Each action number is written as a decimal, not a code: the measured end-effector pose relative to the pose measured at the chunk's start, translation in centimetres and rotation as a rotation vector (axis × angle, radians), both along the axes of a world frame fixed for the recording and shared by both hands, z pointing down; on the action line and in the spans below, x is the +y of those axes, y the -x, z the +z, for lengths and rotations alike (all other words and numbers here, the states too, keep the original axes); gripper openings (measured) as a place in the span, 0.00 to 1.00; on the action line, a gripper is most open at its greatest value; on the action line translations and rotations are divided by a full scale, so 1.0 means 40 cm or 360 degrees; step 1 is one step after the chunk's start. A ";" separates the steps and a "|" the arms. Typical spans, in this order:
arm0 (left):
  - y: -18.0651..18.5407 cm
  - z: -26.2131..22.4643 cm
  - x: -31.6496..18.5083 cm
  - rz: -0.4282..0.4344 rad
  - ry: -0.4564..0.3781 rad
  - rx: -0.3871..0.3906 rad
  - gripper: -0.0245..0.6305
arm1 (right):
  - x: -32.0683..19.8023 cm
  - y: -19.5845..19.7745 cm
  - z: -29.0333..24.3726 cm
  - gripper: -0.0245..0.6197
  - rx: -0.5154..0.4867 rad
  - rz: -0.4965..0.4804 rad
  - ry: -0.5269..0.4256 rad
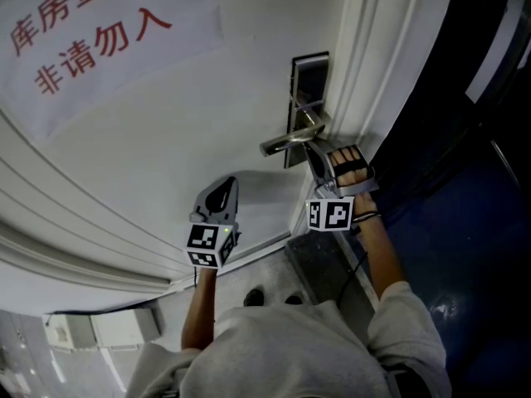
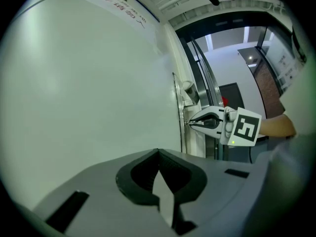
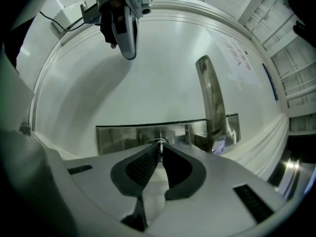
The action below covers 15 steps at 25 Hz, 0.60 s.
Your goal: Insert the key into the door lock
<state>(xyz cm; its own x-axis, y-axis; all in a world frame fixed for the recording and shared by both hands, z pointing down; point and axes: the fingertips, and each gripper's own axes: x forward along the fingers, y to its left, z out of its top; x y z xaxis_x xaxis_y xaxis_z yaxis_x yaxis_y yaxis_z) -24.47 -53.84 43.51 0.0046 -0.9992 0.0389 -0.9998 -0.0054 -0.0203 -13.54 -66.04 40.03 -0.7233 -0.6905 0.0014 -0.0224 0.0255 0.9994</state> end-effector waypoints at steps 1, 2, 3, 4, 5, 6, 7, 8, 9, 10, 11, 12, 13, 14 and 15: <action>0.000 0.000 0.001 0.0001 0.0000 -0.0002 0.06 | 0.000 0.000 0.003 0.09 0.0009 0.0002 -0.0001; 0.001 -0.001 0.002 0.0002 -0.0001 -0.0003 0.06 | 0.000 0.000 0.006 0.10 0.0020 0.0002 0.0004; 0.000 -0.001 0.002 0.0003 -0.0002 -0.0002 0.06 | 0.000 0.001 0.009 0.13 0.0033 0.0000 0.0019; 0.000 0.000 0.002 0.0005 -0.0002 -0.0001 0.06 | 0.001 0.001 0.014 0.16 0.0044 -0.0003 0.0038; -0.002 0.000 0.003 0.0007 -0.0002 0.0000 0.06 | 0.002 -0.001 0.019 0.19 0.0053 -0.0003 0.0058; -0.005 0.000 0.004 0.0011 -0.0002 0.0000 0.06 | 0.004 -0.003 0.022 0.22 0.0055 -0.0001 0.0075; -0.007 0.000 0.004 0.0017 -0.0001 -0.0002 0.06 | 0.006 -0.006 0.022 0.24 0.0050 0.0004 0.0086; -0.009 -0.001 0.003 0.0022 -0.0001 -0.0003 0.06 | 0.008 -0.010 0.020 0.24 0.0039 0.0009 0.0088; -0.011 -0.002 0.003 0.0028 -0.0002 -0.0005 0.06 | 0.009 -0.013 0.015 0.24 0.0028 0.0015 0.0084; -0.013 -0.003 0.002 0.0033 -0.0002 -0.0006 0.06 | 0.010 -0.017 0.011 0.24 0.0021 0.0021 0.0081; -0.016 -0.004 0.002 0.0039 -0.0003 -0.0008 0.06 | 0.011 -0.020 0.008 0.24 0.0015 0.0026 0.0079; -0.018 -0.004 0.001 0.0044 -0.0004 -0.0009 0.06 | 0.013 -0.025 0.006 0.24 0.0011 0.0030 0.0077; -0.020 -0.005 0.000 0.0048 -0.0005 -0.0009 0.06 | 0.015 -0.031 0.004 0.24 0.0005 0.0034 0.0076; -0.022 -0.006 -0.001 0.0053 -0.0006 -0.0009 0.06 | 0.018 -0.039 0.003 0.24 -0.0004 0.0040 0.0078; -0.024 -0.007 -0.003 0.0057 -0.0007 -0.0010 0.06 | 0.022 -0.048 0.002 0.24 -0.0016 0.0045 0.0083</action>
